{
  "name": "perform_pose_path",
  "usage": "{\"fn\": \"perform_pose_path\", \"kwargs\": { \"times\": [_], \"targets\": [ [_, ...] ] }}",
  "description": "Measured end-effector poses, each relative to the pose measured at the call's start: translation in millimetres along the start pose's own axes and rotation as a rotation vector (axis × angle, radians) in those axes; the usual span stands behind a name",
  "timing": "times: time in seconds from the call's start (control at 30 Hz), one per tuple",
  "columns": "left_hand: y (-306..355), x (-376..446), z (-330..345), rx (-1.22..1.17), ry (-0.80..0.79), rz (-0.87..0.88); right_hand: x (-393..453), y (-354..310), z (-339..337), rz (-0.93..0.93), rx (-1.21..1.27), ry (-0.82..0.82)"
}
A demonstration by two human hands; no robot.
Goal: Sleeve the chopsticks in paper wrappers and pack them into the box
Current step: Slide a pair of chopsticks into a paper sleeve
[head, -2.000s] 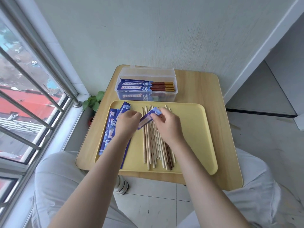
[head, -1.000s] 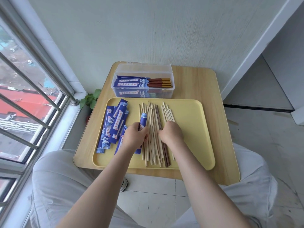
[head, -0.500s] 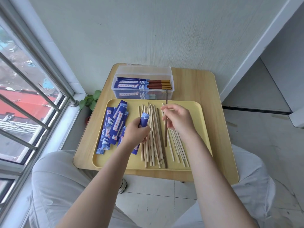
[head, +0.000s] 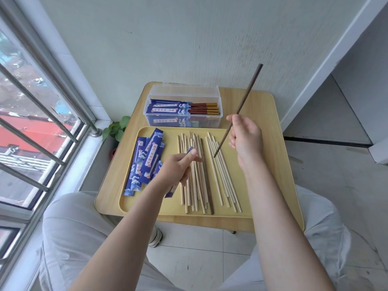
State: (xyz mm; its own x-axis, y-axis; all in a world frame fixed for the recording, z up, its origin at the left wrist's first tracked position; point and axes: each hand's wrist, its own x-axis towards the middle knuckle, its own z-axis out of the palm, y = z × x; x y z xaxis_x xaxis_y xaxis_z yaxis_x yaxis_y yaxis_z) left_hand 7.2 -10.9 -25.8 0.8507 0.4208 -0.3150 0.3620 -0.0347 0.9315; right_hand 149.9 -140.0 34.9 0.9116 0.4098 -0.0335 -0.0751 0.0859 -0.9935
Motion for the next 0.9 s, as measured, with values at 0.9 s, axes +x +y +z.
{"fn": "perform_pose_path", "kwargs": {
  "times": [0.9],
  "targets": [
    [5, 8, 1, -0.229, 0.253, -0.290, -5, 42, 12, 0.248, -0.935, -0.347]
  ]
}}
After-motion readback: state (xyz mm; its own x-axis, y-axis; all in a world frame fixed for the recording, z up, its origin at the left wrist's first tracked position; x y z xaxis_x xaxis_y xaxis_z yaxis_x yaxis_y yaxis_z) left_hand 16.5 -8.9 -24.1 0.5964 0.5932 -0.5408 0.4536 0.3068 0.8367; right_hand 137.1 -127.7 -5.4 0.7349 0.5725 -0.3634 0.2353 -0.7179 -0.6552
